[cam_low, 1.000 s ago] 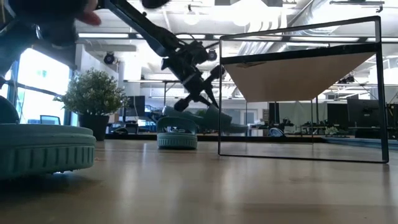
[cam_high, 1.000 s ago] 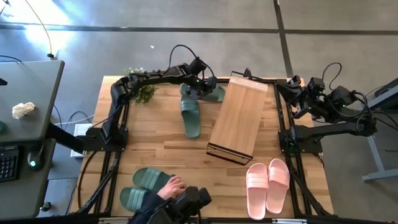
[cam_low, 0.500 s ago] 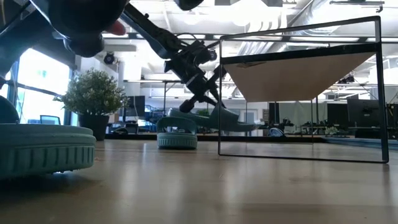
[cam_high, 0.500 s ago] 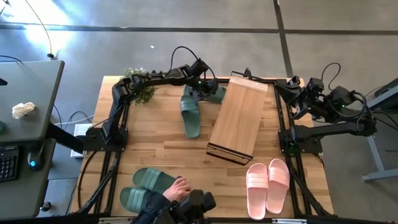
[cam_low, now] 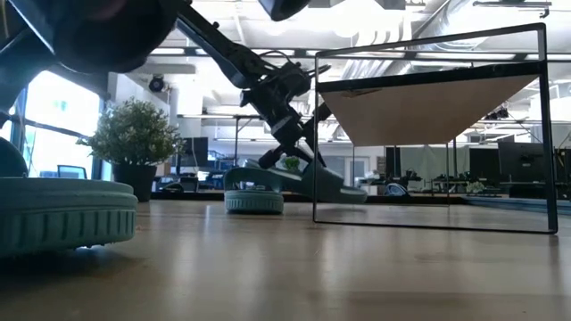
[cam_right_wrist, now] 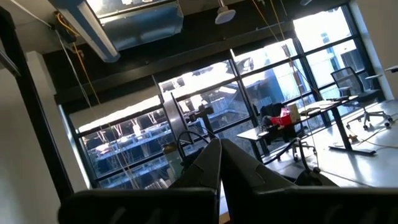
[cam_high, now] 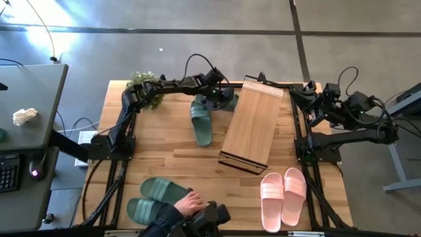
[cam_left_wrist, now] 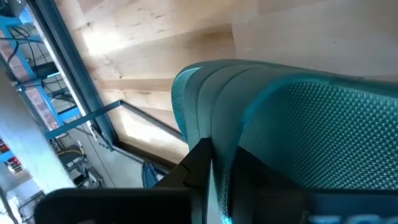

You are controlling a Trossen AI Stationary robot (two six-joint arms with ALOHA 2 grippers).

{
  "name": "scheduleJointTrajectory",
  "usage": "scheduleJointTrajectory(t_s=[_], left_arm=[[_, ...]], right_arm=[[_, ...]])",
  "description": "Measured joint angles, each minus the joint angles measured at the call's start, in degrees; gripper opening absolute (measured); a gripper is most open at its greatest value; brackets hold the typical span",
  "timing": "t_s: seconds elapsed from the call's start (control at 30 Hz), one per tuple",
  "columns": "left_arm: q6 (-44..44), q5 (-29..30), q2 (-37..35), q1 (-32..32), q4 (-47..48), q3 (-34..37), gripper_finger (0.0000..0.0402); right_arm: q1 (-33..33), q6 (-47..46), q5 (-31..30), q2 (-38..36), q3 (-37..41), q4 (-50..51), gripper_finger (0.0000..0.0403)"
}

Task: Pick and place slides into the shelf
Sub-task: Put the green slide under the shelf

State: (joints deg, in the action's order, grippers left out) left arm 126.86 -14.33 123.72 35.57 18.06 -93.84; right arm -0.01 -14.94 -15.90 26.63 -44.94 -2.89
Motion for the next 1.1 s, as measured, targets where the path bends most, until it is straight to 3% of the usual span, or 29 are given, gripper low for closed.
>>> scheduleJointTrajectory(t_s=[0.37, 0.67, 0.93, 1.1], left_arm=[[-5.0, -0.3, 0.0, 0.0, -0.7, 0.0, 0.0065], [-8.8, -0.3, 0.0, 0.0, -1.7, 0.0, 0.013], [-9.2, 4.8, -0.1, 0.0, -1.8, 0.0, 0.0183], [-14.1, 8.1, -1.4, 0.0, -1.1, -0.1, 0.0204]], right_arm=[[0.0, 0.0, 0.0, 0.0, 0.0, 0.4, 0.0], [0.0, 0.4, 0.0, 0.0, 0.0, 0.5, 0.0], [0.0, 0.5, 0.0, 0.0, 0.0, 0.6, 0.0], [0.0, 0.5, 0.0, 0.0, 0.0, 0.6, 0.0]])
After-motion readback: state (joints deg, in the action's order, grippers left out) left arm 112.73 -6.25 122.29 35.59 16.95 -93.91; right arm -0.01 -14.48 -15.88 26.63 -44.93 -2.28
